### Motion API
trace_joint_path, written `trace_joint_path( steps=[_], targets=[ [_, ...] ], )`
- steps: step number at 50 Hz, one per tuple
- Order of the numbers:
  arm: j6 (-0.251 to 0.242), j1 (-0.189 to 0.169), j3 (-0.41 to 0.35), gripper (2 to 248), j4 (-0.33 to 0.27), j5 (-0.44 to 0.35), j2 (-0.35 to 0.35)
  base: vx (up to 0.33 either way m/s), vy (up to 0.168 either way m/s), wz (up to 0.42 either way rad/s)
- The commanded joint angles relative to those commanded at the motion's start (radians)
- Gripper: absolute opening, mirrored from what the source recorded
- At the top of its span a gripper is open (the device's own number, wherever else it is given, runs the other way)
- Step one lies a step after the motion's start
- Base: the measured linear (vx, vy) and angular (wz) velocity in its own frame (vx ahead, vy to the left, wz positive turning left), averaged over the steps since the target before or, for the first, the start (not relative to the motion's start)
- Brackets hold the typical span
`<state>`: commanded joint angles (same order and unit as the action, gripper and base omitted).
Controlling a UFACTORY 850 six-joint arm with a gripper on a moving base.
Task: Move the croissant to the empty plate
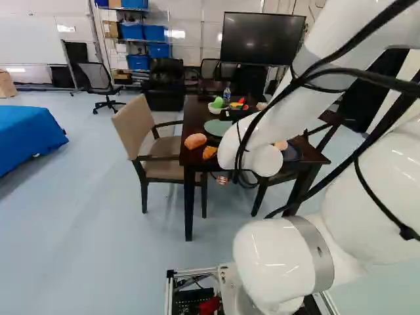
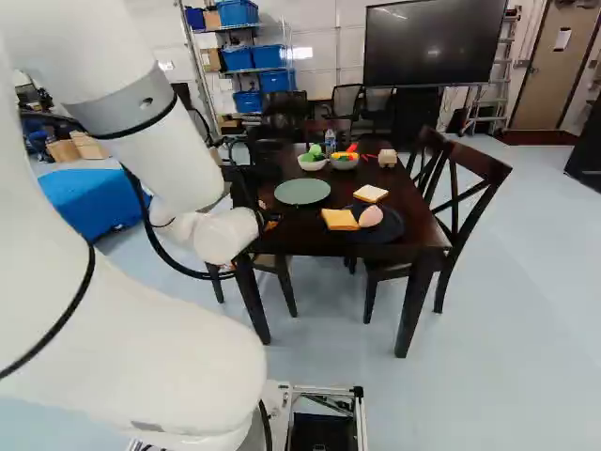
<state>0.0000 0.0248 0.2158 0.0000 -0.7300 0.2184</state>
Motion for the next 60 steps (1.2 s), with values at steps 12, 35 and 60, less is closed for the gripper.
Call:
trace_joint_path(
  steps=[12,35,60],
  targets=[
    [0.000,0.002,0.036,247,0.000,0.067,-0.005,0.000,0.000,0.000],
    [0.000,0.000,0.095,247,0.000,0.206,-0.006,0.000,0.000,0.000],
    [0.000,-0.001,0.140,247,0.000,0.365,0.015,0.000,0.000,0.000]
  ],
)
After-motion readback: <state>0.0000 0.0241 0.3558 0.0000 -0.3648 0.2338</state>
